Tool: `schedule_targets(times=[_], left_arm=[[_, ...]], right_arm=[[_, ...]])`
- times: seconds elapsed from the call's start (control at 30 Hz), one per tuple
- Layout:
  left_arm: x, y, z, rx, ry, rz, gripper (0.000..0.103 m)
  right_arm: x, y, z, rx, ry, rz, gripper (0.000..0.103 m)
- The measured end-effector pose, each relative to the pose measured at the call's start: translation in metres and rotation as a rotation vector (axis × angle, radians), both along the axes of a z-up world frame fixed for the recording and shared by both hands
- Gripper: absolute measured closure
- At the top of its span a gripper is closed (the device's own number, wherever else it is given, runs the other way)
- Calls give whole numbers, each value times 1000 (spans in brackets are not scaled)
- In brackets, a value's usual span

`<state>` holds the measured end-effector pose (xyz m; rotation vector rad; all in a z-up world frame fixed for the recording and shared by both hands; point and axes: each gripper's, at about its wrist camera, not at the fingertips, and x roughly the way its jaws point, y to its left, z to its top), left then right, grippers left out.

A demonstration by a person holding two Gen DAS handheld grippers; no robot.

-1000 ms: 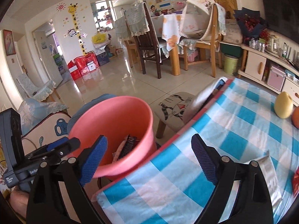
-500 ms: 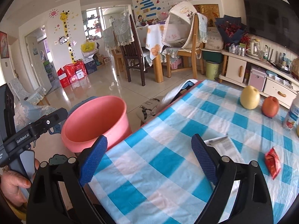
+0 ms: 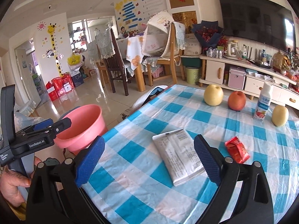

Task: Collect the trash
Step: 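Move both tools back over the table toward the envelope and red packet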

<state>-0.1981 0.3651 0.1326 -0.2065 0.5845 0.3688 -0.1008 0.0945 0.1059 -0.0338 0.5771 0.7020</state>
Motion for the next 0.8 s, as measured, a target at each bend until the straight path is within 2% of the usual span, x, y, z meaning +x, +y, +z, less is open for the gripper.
schedule_targets(times=[0.13, 0.33, 0.5, 0.8], left_arm=[[2, -15, 5, -2, 3, -26, 8], [7, -37, 5, -54, 30, -60, 8], [13, -60, 4, -54, 44, -80, 8], [28, -98, -3, -69, 91, -129, 8]], right_arm=[[-2, -18, 4, 24, -20, -21, 7], [-3, -43, 11, 40, -56, -58, 7], [2, -65, 13, 69, -67, -87, 7], [12, -106, 10, 47, -105, -174, 7]])
